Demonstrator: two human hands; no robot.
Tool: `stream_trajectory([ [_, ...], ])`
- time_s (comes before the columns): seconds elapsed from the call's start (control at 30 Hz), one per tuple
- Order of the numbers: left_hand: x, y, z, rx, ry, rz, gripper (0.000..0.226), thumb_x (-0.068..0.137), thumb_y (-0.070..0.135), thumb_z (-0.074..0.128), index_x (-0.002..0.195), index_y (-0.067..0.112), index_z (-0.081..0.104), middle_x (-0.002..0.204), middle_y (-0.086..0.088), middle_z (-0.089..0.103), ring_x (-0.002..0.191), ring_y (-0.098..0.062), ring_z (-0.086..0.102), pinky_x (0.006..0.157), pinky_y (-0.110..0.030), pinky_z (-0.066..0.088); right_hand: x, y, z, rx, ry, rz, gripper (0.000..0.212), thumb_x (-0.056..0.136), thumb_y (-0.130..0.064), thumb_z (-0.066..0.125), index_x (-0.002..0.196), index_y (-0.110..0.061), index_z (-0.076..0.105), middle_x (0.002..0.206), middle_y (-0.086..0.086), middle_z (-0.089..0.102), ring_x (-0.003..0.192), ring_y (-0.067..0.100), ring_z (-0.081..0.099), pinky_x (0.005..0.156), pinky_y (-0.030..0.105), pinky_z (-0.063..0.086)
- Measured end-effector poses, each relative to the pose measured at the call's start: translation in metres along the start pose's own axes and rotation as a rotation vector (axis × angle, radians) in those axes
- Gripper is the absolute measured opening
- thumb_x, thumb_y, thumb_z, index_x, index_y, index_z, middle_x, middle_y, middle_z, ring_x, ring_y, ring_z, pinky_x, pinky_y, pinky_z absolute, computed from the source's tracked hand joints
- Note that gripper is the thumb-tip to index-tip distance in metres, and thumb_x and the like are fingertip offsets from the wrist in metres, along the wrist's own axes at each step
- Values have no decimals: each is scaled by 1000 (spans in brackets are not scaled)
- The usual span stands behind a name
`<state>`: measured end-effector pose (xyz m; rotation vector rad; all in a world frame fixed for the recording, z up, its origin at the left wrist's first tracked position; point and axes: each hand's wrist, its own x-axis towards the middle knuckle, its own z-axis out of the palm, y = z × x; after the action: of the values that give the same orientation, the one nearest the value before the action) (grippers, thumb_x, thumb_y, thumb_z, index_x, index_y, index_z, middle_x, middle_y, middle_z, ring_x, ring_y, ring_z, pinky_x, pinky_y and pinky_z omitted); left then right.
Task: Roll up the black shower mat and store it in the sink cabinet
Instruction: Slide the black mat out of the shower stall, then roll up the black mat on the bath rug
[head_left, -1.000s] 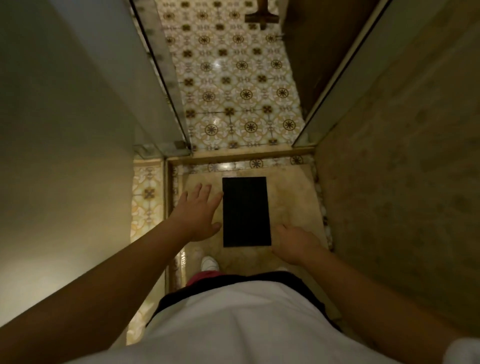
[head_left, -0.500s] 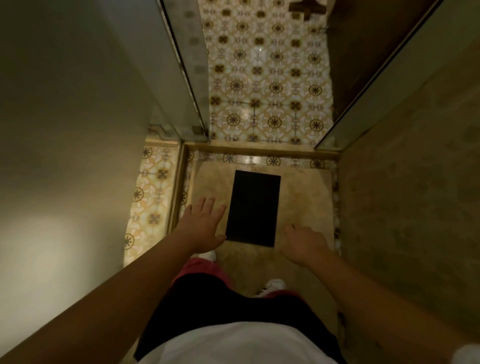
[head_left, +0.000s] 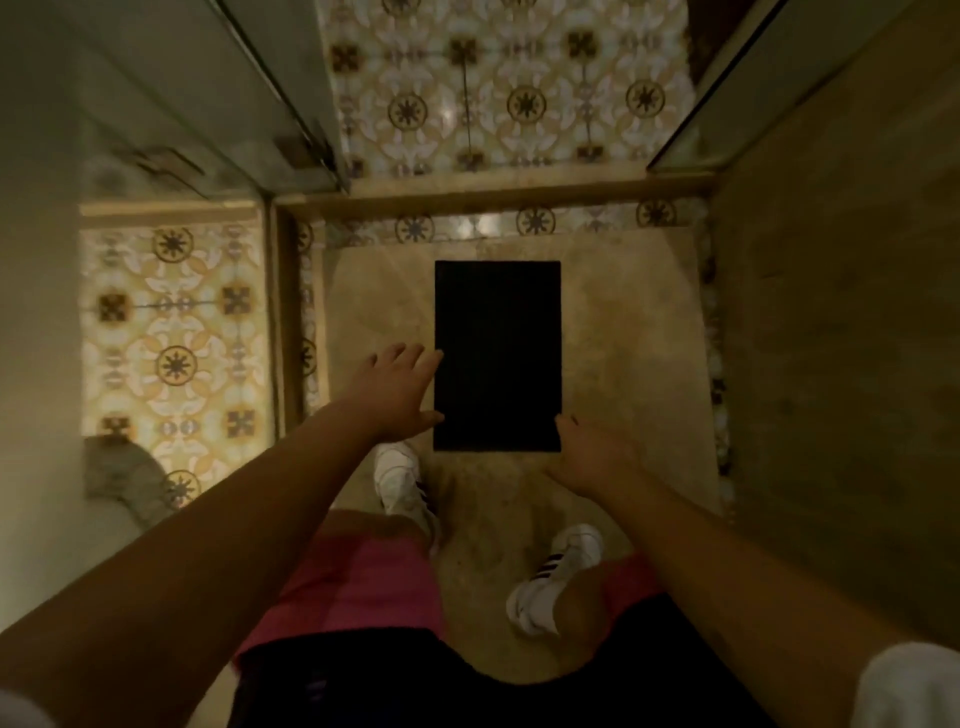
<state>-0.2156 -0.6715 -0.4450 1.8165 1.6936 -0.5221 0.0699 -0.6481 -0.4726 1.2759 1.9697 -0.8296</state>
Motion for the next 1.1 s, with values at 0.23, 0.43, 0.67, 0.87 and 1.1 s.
stream_trajectory([
  [0.23, 149, -39, 163, 129, -119, 183, 88, 82, 62, 56, 150, 26, 15, 150, -12, 34, 135, -33, 34, 106, -47, 36, 175, 25, 128, -81, 39, -50, 75, 77, -59, 62, 134, -19, 34, 132, 10, 46, 109, 32, 52, 77, 40, 47],
  [0.43, 221, -60, 291, 178, -188, 304, 76, 81, 59, 59, 140, 19, 33, 132, -11, 47, 116, -31, 48, 87, -41, 48, 268, 28, 227, -189, 102, -139, 76, 67, -55, 73, 124, -18, 40, 128, 9, 46, 110, 31, 49, 82, 46, 46],
  [0.67, 222, -52, 353, 277, -111, 416, 56, 82, 58, 56, 122, 20, 49, 120, -8, 52, 106, -28, 49, 81, -40, 42, 295, 35, 258, -334, 135, -247, 68, 62, -41, 77, 115, -20, 39, 115, 9, 43, 104, 32, 43, 80, 47, 41],
  [0.87, 217, -39, 356, 388, -67, 415, 59, 79, 61, 51, 120, 19, 46, 119, -8, 47, 102, -30, 46, 79, -42, 39, 302, 46, 242, -207, 45, -337, 64, 70, -47, 69, 121, -23, 38, 118, 6, 47, 107, 28, 48, 80, 43, 49],
  [1.1, 214, -54, 353, 135, 30, 405, 42, 91, 50, 41, 117, 18, 47, 110, -7, 60, 93, -29, 57, 76, -40, 45, 322, 61, 219, -28, -12, -359, 33, 79, -43, 70, 99, -28, 48, 105, 1, 57, 93, 20, 56, 72, 36, 47],
])
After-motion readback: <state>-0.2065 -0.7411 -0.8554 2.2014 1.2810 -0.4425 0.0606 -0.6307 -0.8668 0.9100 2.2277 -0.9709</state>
